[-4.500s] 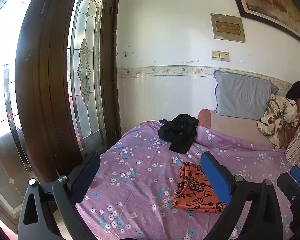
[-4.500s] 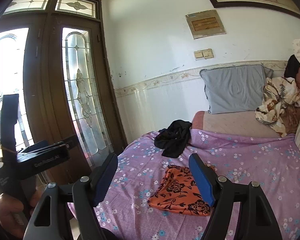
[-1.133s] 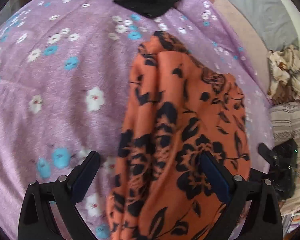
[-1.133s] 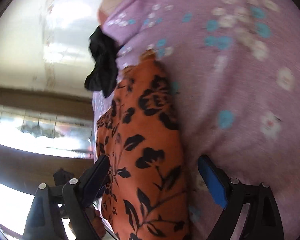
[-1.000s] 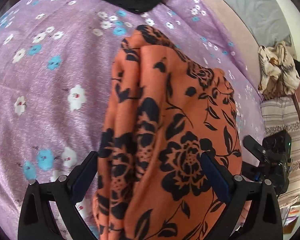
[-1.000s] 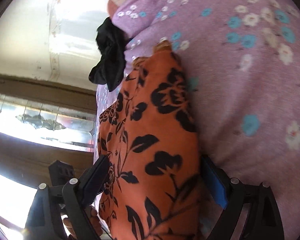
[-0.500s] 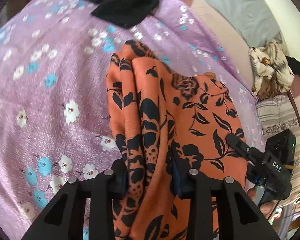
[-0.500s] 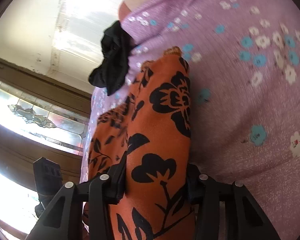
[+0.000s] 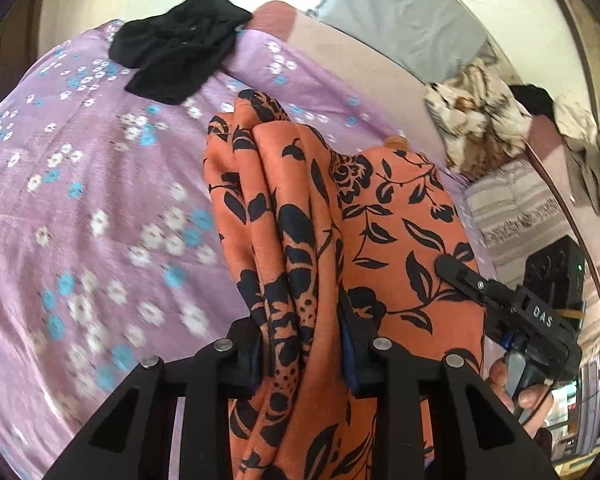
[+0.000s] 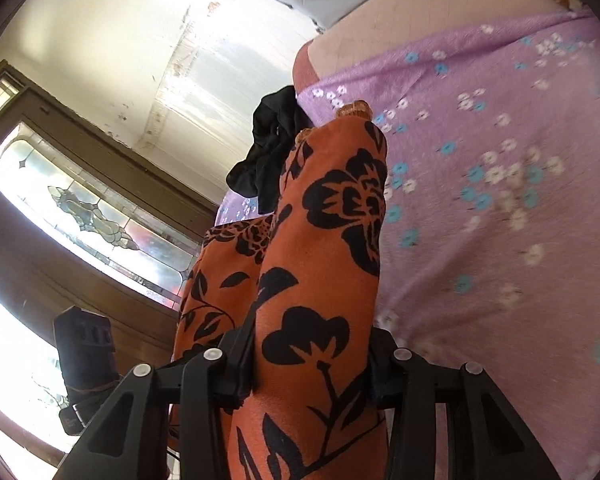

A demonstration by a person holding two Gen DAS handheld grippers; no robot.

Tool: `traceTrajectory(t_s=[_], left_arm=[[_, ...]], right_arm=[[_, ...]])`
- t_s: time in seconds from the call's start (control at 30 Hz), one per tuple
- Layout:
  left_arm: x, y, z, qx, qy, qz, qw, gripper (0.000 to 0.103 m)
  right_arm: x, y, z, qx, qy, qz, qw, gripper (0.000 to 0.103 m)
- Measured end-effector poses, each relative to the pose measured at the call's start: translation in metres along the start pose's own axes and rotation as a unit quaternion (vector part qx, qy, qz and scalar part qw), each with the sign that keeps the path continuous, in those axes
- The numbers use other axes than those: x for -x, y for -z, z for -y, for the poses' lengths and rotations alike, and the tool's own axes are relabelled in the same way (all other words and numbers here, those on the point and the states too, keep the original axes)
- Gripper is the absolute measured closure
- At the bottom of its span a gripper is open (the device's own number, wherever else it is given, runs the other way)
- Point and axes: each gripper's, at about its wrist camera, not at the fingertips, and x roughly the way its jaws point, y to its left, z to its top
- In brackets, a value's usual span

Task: Fold small clothes

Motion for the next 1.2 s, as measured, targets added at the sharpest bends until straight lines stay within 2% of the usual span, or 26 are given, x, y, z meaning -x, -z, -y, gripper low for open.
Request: traceTrajectory(t_s=[0.17,0.3,0.4,0.47,0.53,0.6,0.63,0.7,0.77,0.83,0.9,0.93,1.0,1.07,1.13,1.2], left_arm=[[-0.008,0.03,0.032,-0.024,-0.014,-0.02,0.9994,0.072],[-0.018,0.053,0.041,-0.04,-0.031,-0.041,0.9979,0.074],[-0.033,0.066,0.032,-0.044,-0.078,-0.067,0.9937,0.074],[-0.031,0.07,0.027,-0.046,-0.094,-0.069,0.9922,0.073],[-0.02,0.071,0.028,-0.05,-0.102,-0.059,0.9917,0.073],[-0.006,0.072,0.032,-0.068,-0.123,-0.04,0.9893,0.072],[0.003,0.073,0.035,-0.078,-0.138,-0.026,0.9869,0.072],[0.015,0.072,0.039,-0.089,-0.152,-0.007,0.9844,0.059],[0.021,0.074,0.042,-0.097,-0.158,0.0,0.9827,0.054],[0.019,0.085,0.044,-0.111,-0.17,-0.014,0.979,0.054],[0.011,0.099,0.047,-0.124,-0.184,-0.028,0.9746,0.054],[0.004,0.11,0.045,-0.133,-0.202,-0.038,0.9695,0.054],[-0.015,0.125,0.039,-0.141,-0.237,-0.052,0.9598,0.053],[-0.017,0.13,0.032,-0.127,-0.237,-0.052,0.9617,0.053],[-0.007,0.124,0.035,-0.123,-0.235,-0.051,0.9628,0.053],[0.005,0.12,0.042,-0.126,-0.242,-0.039,0.9612,0.053]], right_arm=[[0.029,0.009,0.022,-0.013,0.017,-0.013,1.0,0.058],[0.044,0.029,0.05,-0.041,0.027,-0.024,0.998,0.058],[0.039,0.045,0.074,-0.064,0.073,-0.047,0.994,0.058],[0.032,0.05,0.089,-0.08,0.113,-0.065,0.988,0.048],[0.038,0.049,0.095,-0.112,0.119,-0.067,0.984,0.044],[0.053,0.043,0.086,-0.102,0.132,-0.043,0.985,0.044],[0.065,0.041,0.076,-0.08,0.148,-0.016,0.986,0.044],[0.085,0.041,0.056,-0.038,0.154,0.029,0.987,0.044],[0.096,0.045,0.036,0.002,0.139,0.05,0.989,0.044],[0.093,0.05,0.018,0.034,0.127,0.039,0.991,0.047],[0.08,0.065,0.011,0.038,0.116,0.001,0.993,0.052],[0.072,0.072,0.011,0.037,0.126,-0.018,0.991,0.055],[0.05,0.089,0.018,0.035,0.176,-0.063,0.982,0.059],[0.043,0.094,0.015,0.05,0.203,-0.059,0.976,0.067],[0.05,0.092,-0.001,0.067,0.218,-0.058,0.972,0.067],[0.062,0.096,-0.011,0.077,0.214,-0.045,0.973,0.065]])
